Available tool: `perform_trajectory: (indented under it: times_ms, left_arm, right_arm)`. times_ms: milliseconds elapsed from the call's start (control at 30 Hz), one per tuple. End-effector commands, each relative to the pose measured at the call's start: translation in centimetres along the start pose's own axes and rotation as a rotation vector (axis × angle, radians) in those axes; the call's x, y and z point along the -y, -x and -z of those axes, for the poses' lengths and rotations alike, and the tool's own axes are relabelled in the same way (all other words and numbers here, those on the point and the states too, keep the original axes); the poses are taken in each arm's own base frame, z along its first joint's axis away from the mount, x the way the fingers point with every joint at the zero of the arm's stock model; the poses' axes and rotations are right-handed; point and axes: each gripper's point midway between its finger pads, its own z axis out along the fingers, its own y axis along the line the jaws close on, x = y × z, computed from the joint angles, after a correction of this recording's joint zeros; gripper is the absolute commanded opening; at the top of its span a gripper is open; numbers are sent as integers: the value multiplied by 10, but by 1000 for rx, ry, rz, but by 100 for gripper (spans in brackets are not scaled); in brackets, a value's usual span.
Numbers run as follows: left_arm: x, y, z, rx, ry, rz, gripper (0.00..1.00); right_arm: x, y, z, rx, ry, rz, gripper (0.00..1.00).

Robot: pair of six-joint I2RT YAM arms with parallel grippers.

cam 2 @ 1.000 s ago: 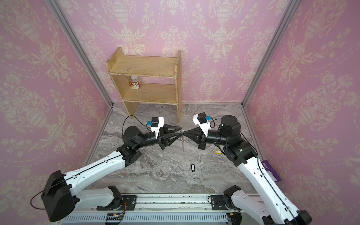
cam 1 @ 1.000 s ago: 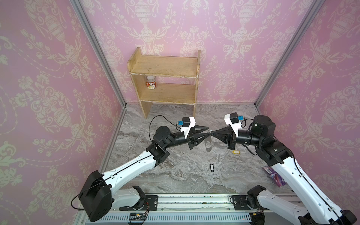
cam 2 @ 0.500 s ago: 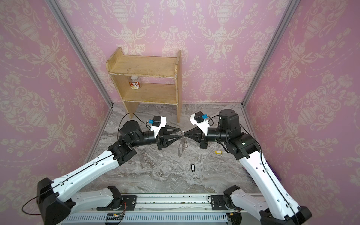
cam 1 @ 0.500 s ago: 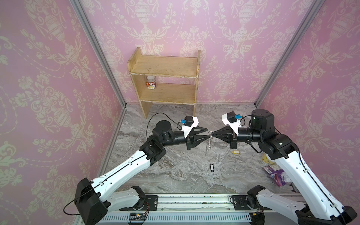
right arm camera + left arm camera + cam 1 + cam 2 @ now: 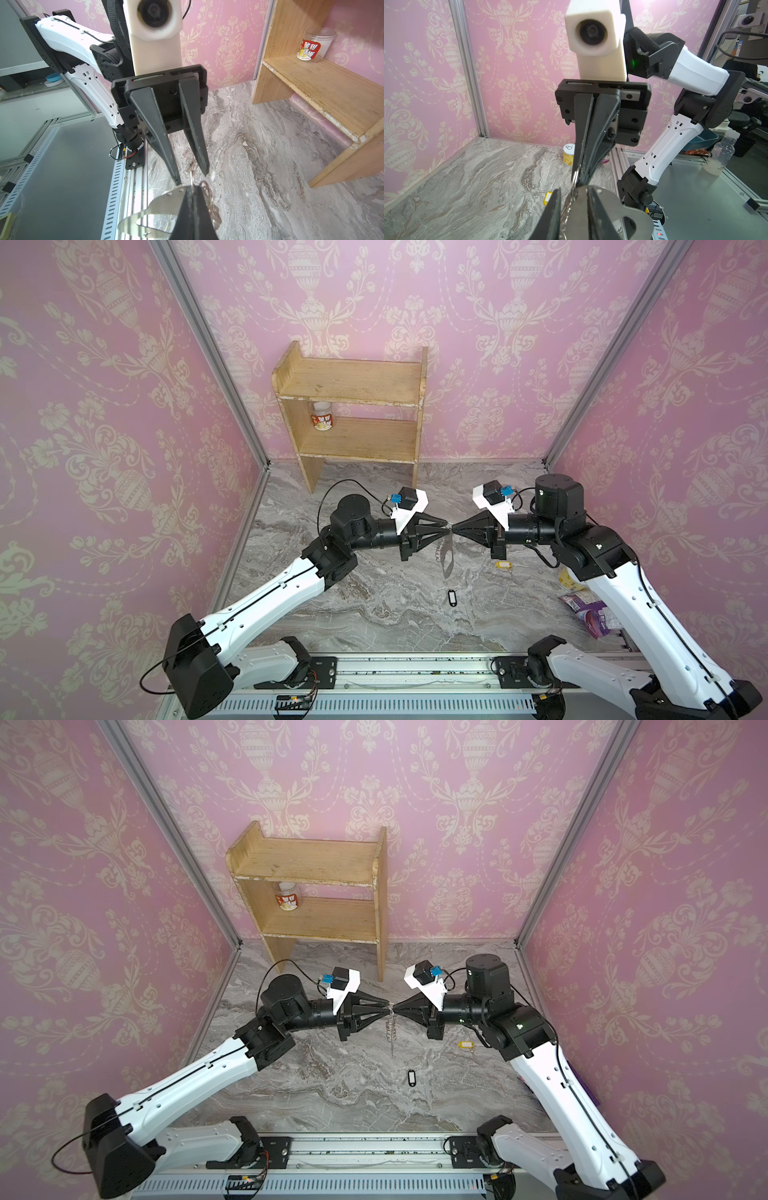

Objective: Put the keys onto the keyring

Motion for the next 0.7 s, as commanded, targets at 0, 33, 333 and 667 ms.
perform_trajectory:
  times_ms: [0, 33, 333, 667]
  left_arm:
    - [7, 16, -1, 34, -39, -18, 19]
    - [6, 16, -1, 35, -39, -19, 18]
    - [7, 14, -4, 32, -56, -10, 10]
    - [6, 17, -4, 55, -49, -29, 0]
  right_arm:
    - [-3, 12, 3, 25, 10, 32, 0]
    - [-3, 12, 3, 25, 9, 32, 0]
    - [-3, 12, 2, 25, 10, 30, 0]
    - [-1, 6, 0, 10, -1, 23, 0]
